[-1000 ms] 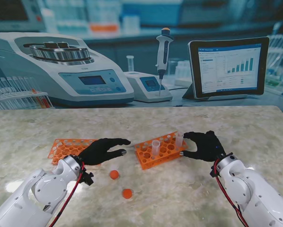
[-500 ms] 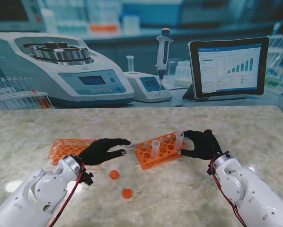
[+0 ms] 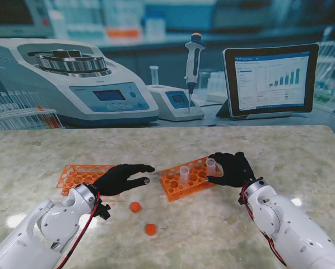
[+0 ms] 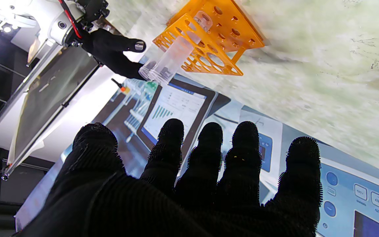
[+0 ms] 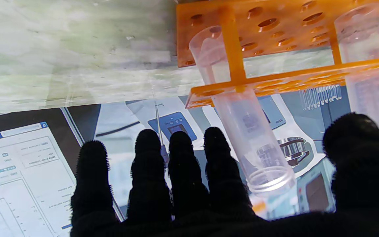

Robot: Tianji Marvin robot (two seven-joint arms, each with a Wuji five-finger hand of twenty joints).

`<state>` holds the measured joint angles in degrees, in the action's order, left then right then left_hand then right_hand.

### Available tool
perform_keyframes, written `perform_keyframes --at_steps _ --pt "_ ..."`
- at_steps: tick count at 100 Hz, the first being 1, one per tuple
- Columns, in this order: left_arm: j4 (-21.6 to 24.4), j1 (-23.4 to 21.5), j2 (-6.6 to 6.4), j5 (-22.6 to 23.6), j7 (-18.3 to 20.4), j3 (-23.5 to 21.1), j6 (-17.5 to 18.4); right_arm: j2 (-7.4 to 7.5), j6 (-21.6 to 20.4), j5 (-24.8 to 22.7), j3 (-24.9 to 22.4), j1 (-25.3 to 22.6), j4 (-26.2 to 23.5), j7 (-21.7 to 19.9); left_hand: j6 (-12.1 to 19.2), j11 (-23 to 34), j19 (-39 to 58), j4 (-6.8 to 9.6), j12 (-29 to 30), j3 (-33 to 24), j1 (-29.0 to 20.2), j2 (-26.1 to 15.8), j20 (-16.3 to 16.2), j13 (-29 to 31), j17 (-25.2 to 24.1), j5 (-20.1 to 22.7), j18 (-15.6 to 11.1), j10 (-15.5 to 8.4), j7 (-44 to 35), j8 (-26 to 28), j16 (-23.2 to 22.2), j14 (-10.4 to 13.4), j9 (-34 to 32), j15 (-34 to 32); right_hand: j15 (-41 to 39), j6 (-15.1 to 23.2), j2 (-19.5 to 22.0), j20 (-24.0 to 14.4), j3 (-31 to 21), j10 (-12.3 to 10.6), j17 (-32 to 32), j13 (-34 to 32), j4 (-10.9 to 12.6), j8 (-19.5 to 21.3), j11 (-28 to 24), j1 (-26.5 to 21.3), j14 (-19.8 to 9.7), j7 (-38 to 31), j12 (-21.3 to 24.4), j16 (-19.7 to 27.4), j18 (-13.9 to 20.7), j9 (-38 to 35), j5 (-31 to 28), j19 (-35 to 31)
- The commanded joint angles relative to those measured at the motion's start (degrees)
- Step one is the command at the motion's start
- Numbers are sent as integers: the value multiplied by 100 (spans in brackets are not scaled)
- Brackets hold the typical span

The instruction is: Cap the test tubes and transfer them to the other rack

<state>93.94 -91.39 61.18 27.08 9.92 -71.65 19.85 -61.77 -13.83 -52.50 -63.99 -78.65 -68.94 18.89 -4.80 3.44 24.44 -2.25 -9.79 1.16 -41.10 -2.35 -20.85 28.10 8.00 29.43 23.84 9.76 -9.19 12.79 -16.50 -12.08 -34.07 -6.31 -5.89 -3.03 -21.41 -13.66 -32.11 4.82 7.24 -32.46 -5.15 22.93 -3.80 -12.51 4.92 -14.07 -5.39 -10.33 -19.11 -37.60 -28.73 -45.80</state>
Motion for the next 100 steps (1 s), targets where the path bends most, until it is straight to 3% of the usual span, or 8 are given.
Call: perform_keyframes --at_steps 1,41,61,76,81,82,84,100 --pt "-10 6 -12 3 38 14 2 -54 47 8 49 30 57 -26 32 -54 -243 83 100 65 82 -185 71 -78 -95 -2 -63 -68 77 36 81 120 79 97 74 -59 -164 55 -86 109 -56 109 -125 -68 88 69 50 49 52 109 46 138 182 31" --pt "-44 48 -21 12 76 49 -5 -94 70 129 484 399 530 130 34 -56 -273 84 101 63 71 -182 69 -88 -107 5 -80 -60 74 40 83 130 87 99 57 105 -220 84 54 -27 -64 78 -100 -44 110 -538 35 -43 67 130 41 126 212 -10" --pt "-45 51 -22 19 81 51 -10 -138 64 256 620 511 712 232 46 -57 -282 85 101 63 68 -186 65 -93 -102 12 -84 -61 70 43 85 135 91 101 58 325 142 130 574 -208 -85 46 -50 -60 129 -1071 -23 -178 79 145 62 63 194 -17" --pt "1 43 -25 23 100 61 -55 -169 72 328 669 535 772 304 43 -55 -291 85 101 63 64 -186 63 -88 -107 15 -87 -71 70 44 84 137 86 99 58 604 809 144 1754 -363 -77 -27 33 -147 170 -2015 -78 -475 98 152 91 -53 113 -13" --pt "9 42 -25 23 105 64 -61 -177 76 353 675 538 783 310 40 -56 -292 84 102 65 66 -188 62 -86 -105 15 -84 -76 70 44 84 135 88 98 56 741 945 144 1848 -436 -77 -43 70 -156 160 -2194 -111 -536 94 152 97 -100 34 -13" --pt "10 42 -25 23 105 64 -62 -178 77 358 677 538 785 311 36 -56 -295 85 102 64 64 -186 63 -89 -110 14 -83 -68 70 44 84 133 87 99 55 775 1127 142 2448 -453 -78 -50 146 -241 172 -2537 -121 -630 95 164 97 -118 33 -13" --pt "13 42 -26 23 107 65 -64 -181 80 365 680 539 788 313 42 -55 -294 85 102 63 60 -183 62 -89 -106 24 -85 -64 67 45 84 133 86 99 56 821 1296 140 2881 -479 -78 -52 210 -305 181 -2826 -135 -701 96 173 99 -134 27 -13" --pt "40 32 -28 30 120 65 -84 -206 74 444 709 553 835 342 53 -55 -299 85 102 64 61 -187 59 -85 -104 22 -85 -65 66 46 84 147 87 98 58 1127 1853 144 3226 -639 -70 -130 274 -339 186 -3504 -210 -940 109 186 137 -314 -203 -3"
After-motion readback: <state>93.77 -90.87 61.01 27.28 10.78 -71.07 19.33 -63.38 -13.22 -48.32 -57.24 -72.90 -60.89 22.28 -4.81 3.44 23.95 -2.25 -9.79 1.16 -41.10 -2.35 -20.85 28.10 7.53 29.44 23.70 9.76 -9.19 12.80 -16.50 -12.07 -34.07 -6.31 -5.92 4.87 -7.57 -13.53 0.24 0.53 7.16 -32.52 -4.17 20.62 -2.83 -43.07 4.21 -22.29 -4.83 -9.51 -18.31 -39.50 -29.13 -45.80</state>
